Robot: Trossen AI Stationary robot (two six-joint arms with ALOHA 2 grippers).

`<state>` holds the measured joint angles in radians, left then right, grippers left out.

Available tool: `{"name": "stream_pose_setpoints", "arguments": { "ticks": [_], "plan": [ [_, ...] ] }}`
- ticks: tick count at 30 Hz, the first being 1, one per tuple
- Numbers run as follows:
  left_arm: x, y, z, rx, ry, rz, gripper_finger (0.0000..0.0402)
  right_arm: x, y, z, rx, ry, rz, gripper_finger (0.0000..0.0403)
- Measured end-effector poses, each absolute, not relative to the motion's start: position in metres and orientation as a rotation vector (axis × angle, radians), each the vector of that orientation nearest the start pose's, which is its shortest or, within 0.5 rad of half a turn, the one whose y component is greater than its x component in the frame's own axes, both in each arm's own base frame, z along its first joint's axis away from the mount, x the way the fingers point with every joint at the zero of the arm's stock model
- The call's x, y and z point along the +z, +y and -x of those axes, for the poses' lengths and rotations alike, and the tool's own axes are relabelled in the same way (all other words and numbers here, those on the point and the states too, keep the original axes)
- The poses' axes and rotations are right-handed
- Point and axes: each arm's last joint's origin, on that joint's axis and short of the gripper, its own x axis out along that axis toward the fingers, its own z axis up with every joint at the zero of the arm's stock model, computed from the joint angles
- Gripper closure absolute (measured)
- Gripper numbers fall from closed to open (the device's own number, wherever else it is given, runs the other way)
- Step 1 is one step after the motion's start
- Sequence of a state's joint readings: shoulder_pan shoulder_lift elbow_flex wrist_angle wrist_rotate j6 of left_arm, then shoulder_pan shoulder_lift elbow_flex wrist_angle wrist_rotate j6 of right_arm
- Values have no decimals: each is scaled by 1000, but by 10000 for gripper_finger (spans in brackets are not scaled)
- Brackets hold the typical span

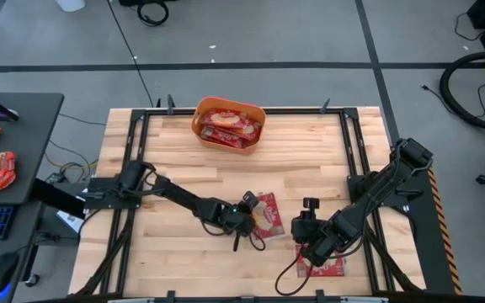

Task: Sort popcorn bags into baskets
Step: Put the red popcorn bag into the orange bin

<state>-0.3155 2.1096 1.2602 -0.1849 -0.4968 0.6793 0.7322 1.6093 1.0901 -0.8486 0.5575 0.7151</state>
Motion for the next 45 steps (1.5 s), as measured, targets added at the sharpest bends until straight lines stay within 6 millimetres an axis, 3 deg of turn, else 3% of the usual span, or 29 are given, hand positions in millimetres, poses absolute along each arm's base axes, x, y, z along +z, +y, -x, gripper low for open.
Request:
{"name": "stream_pose_setpoints", "arguments": {
  "ticks": [6,9,17,28,36,45],
  "plan": [
    [109,-117,-392,-135,981,-997,397,207,183,-227,-238,1044,180,253],
    [122,-116,-388,-119,978,-949,398,207,183,-227,-241,1043,186,253],
    [177,-114,-375,10,911,-897,399,207,182,-224,-249,1055,222,253],
    [262,-116,-334,272,755,-868,401,207,176,-225,-262,1074,273,253],
    [298,-93,-310,407,727,-789,401,207,175,-226,-265,1065,296,253],
    [322,-52,-302,515,719,-739,401,207,175,-228,-268,1050,284,253]
  ]
}}
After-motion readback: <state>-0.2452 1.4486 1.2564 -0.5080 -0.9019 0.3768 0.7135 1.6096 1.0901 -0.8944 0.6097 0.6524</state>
